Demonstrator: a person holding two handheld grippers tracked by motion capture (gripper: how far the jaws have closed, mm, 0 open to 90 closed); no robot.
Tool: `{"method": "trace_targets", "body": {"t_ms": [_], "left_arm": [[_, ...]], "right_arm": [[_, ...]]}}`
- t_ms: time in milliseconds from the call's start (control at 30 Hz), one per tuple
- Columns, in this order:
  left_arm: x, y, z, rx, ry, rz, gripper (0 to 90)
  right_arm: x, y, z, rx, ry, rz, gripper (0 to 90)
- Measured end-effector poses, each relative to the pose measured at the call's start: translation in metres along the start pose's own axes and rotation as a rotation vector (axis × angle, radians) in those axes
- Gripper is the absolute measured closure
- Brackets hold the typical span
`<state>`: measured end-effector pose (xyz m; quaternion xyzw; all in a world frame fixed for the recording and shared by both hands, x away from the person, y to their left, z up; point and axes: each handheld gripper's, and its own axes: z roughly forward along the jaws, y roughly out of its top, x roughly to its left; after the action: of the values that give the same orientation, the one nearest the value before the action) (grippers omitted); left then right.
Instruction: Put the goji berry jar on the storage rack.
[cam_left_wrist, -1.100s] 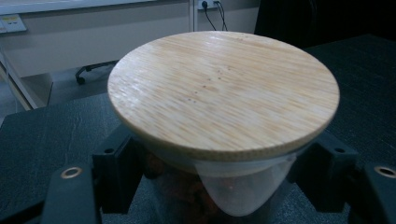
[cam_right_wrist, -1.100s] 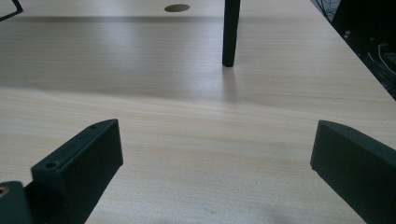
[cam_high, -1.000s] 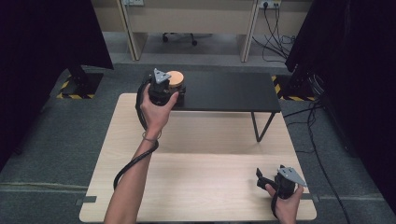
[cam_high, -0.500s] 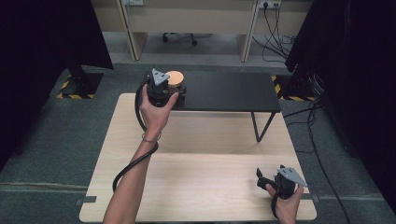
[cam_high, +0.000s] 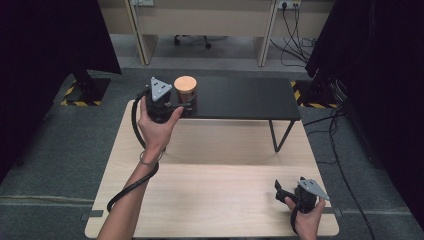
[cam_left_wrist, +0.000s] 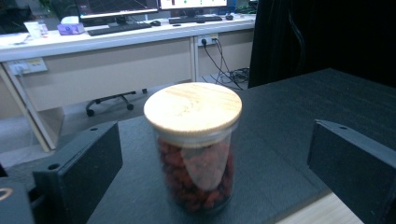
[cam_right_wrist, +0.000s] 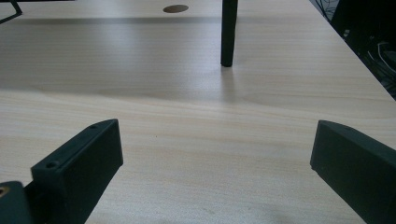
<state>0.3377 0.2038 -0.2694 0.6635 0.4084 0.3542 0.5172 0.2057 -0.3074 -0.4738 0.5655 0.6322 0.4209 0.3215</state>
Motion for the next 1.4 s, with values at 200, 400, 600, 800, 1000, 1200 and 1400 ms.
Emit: {"method": "trace_targets", "body": {"t_ms": [200, 400, 600, 800, 1000, 1200, 1400], "left_arm": [[-0.006, -0.009, -0.019, -0.007, 0.003, 0.046, 2.6], [-0.008, -0.030, -0.030, -0.013, -0.022, 0.039, 2.2], [-0.010, -0.054, -0.035, -0.011, -0.029, 0.020, 2.2], [-0.014, -0.079, -0.047, -0.017, -0.044, 0.008, 2.0], [-0.018, -0.099, -0.055, -0.034, -0.052, 0.004, 1.8], [-0.023, -0.121, -0.058, -0.030, -0.071, 0.017, 1.7], [-0.030, -0.146, -0.058, -0.024, -0.091, 0.006, 1.8]], "right_arm": [[0.000, 0.000, 0.000, 0.000, -0.001, -0.001, 2.4], [0.001, 0.000, 0.000, 0.001, -0.004, -0.006, 2.4], [0.002, 0.000, 0.000, -0.002, -0.006, -0.005, 2.4], [0.002, 0.000, 0.000, 0.002, -0.005, -0.010, 2.2], [0.002, 0.000, 0.000, 0.002, -0.006, -0.011, 2.2], [0.002, 0.001, 0.000, 0.004, -0.008, -0.012, 2.2], [0.003, 0.000, 0.000, 0.003, -0.010, -0.012, 2.2]]}}
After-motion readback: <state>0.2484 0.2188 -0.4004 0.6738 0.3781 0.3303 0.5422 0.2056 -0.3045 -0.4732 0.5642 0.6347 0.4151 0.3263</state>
